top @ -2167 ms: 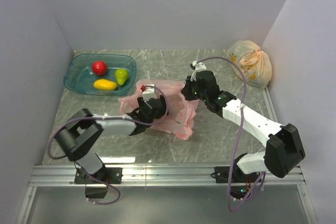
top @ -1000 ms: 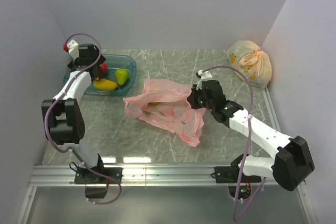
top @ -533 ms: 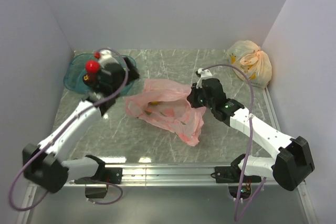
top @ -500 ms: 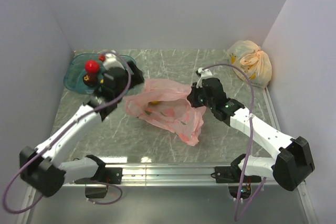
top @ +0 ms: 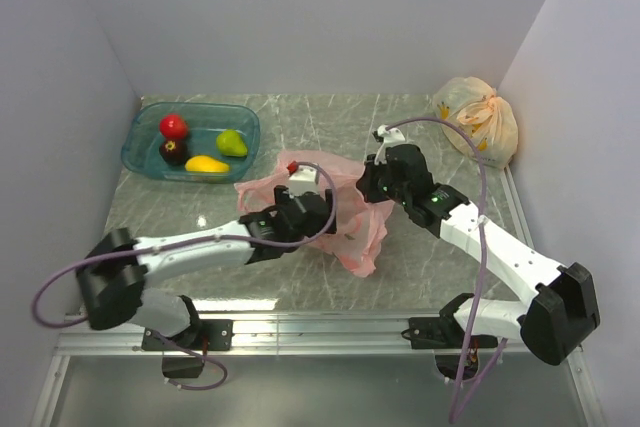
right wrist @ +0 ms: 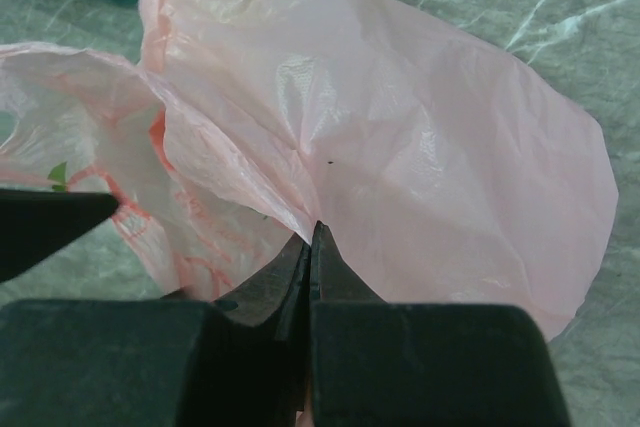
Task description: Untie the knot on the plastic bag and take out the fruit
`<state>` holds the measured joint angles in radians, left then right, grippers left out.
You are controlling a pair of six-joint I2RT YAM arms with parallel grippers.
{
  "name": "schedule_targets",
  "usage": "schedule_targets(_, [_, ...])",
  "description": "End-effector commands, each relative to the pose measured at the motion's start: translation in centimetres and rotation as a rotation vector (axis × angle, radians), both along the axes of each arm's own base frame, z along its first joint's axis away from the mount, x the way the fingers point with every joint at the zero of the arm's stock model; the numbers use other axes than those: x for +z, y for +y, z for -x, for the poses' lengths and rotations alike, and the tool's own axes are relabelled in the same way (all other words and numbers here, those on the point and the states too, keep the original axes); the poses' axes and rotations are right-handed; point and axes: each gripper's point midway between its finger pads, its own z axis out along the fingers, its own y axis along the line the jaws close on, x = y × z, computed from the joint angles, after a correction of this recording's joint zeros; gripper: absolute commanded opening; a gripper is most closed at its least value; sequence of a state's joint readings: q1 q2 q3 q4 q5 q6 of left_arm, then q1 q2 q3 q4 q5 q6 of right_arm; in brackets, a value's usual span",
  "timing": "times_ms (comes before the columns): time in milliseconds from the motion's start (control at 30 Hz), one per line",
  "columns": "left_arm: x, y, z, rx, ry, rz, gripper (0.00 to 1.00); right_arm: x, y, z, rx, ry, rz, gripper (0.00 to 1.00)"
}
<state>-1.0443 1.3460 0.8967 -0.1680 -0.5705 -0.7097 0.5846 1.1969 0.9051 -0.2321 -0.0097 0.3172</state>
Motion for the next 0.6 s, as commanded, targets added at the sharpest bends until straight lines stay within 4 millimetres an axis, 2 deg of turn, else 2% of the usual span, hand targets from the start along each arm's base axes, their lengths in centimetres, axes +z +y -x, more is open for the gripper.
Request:
schedule_targets(0, [0.5,-0.8,-3.1,0.123,-0.083,-0.013,0.91,4.0,0.3,0.1,0.02,-0.069,-0.058,0.0])
schedule_targets(33, [-1.1,-1.0,-3.9,0.138,-0.077,-0.065,0.9,4.1,0.4,0.3,0.022,-0.067,-0.062,0.0])
schedule_targets(100, [-2.4,-1.3,-5.5,0.171,-0.087,-0.107,0.91,4.3,0.3,0.6,0.032,-0.066,-0.068,0.0])
schedule_targets(167, [-3.2,-1.0,-6.7,0.2,-0.109,-0.143,0.93,4.5,0.3,1.0,0.039,-0.065,-0.073,0.0])
schedule_targets(200, [-4.4,-0.4,-7.5,0.223,-0.103,-0.176,0.94,4.7,0.4,1.3,0.05,-0.063,-0.081,0.0])
schedule_targets(233, [-4.1,-0.7,-8.4,0.243,-0.127,-0.146,0.95,4.6,0.4,1.4,0.054,-0.059,-0.084,0.0])
schedule_targets(300, [-4.5,0.1,-9.7,0.277,-0.159,-0.175,0.97,5.0,0.8,2.1,0.083,-0.053,-0.105,0.0])
schedule_targets(367, [-3.6,0.1,-10.8,0.299,-0.226,-0.162,0.98,5.2,1.1,2.7,0.106,-0.045,-0.124,0.0])
schedule_targets(400, [-4.1,0.6,-11.2,0.309,-0.238,-0.18,0.99,5.2,1.3,3.0,0.112,-0.035,-0.134,0.0])
schedule_targets(467, [-3.7,0.6,-12.0,0.328,-0.272,-0.175,0.99,5.4,1.6,3.5,0.135,-0.025,-0.155,0.0])
schedule_targets(567, [-4.5,0.0,-13.3,0.32,-0.269,-0.185,0.99,5.3,1.9,4.1,0.155,-0.01,-0.175,0.0])
